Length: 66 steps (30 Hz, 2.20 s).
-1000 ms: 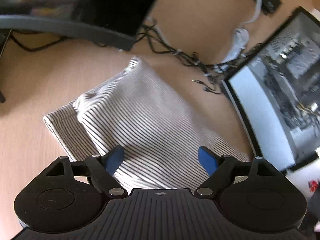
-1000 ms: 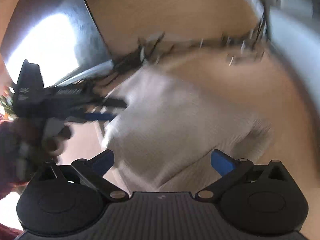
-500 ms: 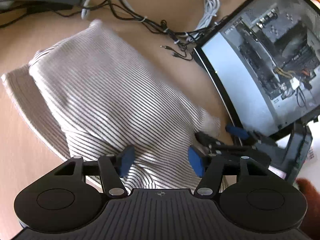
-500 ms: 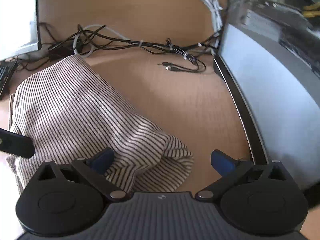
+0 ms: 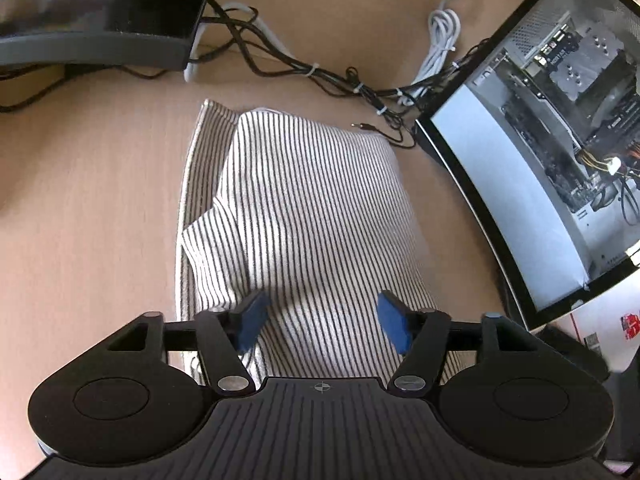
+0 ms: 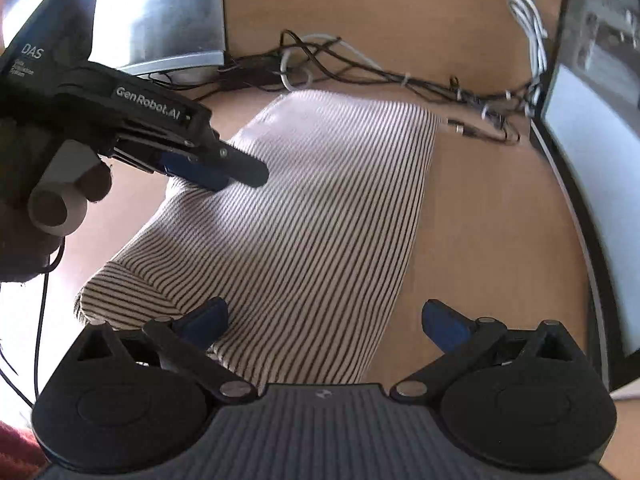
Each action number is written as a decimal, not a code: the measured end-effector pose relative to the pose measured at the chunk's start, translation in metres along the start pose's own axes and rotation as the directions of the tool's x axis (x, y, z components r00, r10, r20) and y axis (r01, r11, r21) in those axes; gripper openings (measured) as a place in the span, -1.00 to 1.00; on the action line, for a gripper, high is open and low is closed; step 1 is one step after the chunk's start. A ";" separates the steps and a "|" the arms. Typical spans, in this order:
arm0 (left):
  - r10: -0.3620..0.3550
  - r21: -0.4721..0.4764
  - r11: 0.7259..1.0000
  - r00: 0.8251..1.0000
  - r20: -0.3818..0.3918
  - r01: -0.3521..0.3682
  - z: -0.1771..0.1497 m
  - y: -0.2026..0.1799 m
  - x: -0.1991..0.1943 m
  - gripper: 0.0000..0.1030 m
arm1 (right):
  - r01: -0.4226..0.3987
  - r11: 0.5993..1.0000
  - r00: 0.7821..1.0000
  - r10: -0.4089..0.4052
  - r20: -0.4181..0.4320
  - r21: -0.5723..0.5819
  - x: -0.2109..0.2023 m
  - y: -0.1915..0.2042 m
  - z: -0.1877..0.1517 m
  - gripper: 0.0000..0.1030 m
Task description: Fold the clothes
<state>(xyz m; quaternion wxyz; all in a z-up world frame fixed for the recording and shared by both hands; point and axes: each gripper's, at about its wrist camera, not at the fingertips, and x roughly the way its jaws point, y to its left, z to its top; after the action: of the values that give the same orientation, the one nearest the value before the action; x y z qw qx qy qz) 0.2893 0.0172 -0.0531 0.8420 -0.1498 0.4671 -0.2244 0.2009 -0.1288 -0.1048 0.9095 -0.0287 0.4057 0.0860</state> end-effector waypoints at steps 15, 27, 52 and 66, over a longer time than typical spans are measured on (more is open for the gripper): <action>0.049 0.164 0.986 0.998 -0.036 -0.042 -0.058 -0.038 -0.026 0.57 | 0.162 0.986 0.985 -0.160 -0.057 0.033 0.010 -0.018 -0.014 1.00; 0.091 0.243 0.967 0.995 -0.038 -0.079 -0.064 -0.047 -0.026 0.64 | 0.179 0.968 0.983 -0.170 -0.061 0.177 0.008 -0.025 -0.026 1.00; 0.070 0.170 0.983 0.997 0.029 -0.074 -0.067 -0.025 -0.064 0.65 | 0.237 0.971 0.971 -0.237 0.029 0.008 -0.014 0.015 -0.041 1.00; 0.181 0.212 0.959 0.981 0.065 -0.191 -0.079 -0.006 -0.084 0.71 | 0.167 0.986 0.977 -0.163 0.133 -0.017 -0.050 0.019 -0.006 1.00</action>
<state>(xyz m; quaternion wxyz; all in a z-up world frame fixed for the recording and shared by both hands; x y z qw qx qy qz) 0.1812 0.0521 -0.0311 0.8810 -0.0174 0.4328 -0.1906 0.1602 -0.1174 -0.0720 0.9378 -0.0692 0.3398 0.0175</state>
